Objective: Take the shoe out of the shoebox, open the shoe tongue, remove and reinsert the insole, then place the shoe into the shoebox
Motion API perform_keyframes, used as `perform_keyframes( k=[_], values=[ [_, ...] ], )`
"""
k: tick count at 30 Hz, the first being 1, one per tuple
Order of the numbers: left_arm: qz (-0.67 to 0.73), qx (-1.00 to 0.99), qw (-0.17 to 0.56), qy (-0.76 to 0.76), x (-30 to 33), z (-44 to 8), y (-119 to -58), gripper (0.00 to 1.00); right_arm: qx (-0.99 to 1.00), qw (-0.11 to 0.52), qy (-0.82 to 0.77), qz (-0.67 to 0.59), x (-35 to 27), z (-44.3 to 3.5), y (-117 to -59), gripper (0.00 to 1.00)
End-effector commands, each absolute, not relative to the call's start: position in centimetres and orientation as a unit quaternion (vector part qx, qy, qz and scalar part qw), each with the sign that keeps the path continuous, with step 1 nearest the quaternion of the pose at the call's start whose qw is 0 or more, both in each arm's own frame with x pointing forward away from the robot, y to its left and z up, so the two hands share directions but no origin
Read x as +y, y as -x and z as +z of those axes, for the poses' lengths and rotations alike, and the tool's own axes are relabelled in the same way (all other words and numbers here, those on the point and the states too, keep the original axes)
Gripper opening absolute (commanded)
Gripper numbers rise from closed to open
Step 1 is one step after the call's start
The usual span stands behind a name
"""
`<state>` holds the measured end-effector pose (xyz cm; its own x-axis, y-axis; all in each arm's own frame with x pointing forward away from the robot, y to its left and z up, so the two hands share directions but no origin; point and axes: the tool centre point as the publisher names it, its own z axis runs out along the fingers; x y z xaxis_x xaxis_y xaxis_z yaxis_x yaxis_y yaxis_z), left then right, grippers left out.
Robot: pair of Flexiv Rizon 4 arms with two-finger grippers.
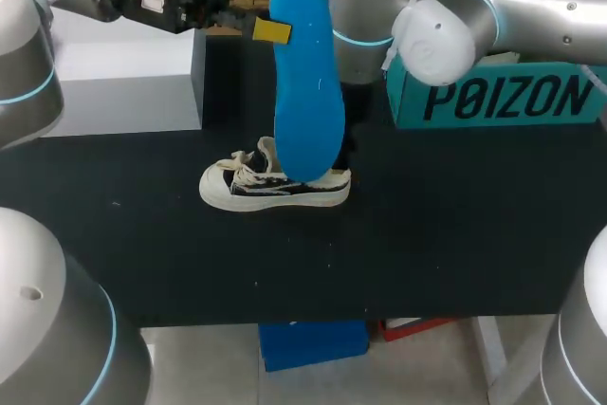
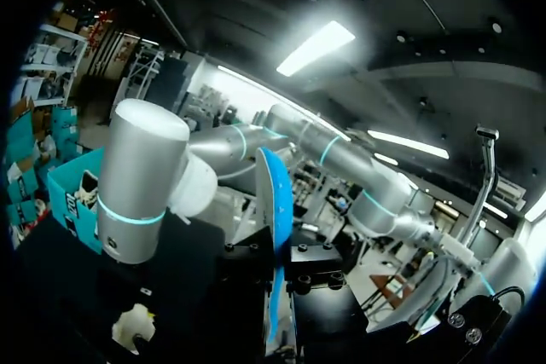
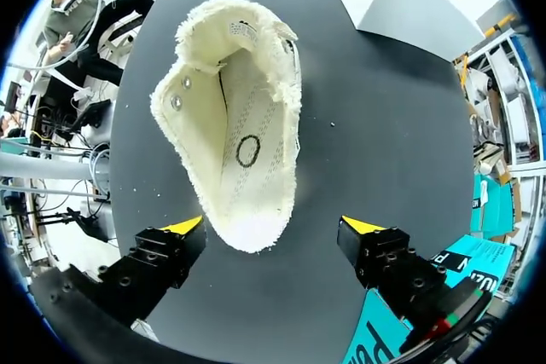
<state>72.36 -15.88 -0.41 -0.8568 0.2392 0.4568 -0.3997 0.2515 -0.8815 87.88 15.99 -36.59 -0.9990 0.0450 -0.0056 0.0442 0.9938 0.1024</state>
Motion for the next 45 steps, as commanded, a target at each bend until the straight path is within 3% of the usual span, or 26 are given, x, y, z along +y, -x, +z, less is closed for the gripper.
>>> perform_keyframes(
  k=[1,22,45],
  values=[
    [0.610,-0.746,0.260,-0.055,-16.0,-0.5,-72.3,0.00,0.995,0.013,-0.027,0.092,14.7,-36.8,-87.2,1.00],
    [0.610,-0.746,0.260,-0.055,-16.0,-0.5,-72.3,0.00,0.952,0.048,-0.040,0.300,12.7,-38.7,-86.3,1.00],
    [0.610,-0.746,0.260,-0.055,-16.0,-0.5,-72.3,0.00,0.919,0.049,-0.044,0.389,14.3,-41.2,-86.4,1.00]
  ],
)
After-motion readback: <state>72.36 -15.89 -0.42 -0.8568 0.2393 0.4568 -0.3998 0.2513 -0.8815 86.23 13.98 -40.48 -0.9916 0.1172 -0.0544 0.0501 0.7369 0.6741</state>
